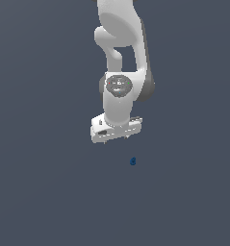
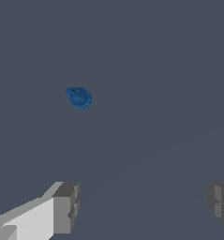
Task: Pick up the object and move it to a goal position.
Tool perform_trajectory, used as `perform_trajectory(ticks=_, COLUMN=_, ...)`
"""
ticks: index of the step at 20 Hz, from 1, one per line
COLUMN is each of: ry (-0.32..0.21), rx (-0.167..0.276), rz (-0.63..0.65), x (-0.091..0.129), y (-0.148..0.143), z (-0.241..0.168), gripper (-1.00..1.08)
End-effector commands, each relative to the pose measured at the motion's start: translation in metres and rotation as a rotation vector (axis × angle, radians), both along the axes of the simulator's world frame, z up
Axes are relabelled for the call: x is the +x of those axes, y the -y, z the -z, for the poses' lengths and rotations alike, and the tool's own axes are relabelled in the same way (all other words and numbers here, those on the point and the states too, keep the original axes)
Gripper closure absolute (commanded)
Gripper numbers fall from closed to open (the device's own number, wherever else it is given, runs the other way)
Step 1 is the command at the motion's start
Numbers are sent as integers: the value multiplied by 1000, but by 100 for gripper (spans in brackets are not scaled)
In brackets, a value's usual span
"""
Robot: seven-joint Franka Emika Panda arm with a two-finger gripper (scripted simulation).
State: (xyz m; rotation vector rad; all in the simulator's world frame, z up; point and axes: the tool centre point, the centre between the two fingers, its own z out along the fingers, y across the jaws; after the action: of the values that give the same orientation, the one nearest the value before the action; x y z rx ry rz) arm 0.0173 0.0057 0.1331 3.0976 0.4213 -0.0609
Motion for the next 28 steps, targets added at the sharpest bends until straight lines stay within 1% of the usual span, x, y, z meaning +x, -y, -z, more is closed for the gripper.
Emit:
perform_trajectory(ticks=1, ry=2, rx=2, rz=-85, x=8, y=-11, z=5, gripper=-92)
perform_trajectory(ticks=9, ry=13, rx=14, rz=-369, x=34, y=-48, z=23, gripper=-92)
perform_trajectory(ticks=15, ry=22, rx=23, rz=-521, x=47, y=-69, z=33, gripper=-92)
perform_trajectory(ticks=22, ry=28, rx=30, rz=-614, x=54, y=-82, z=40, gripper=-92)
perform_trajectory(ticks=28, ry=28, rx=31, rz=-623, x=54, y=-84, z=41, gripper=-92)
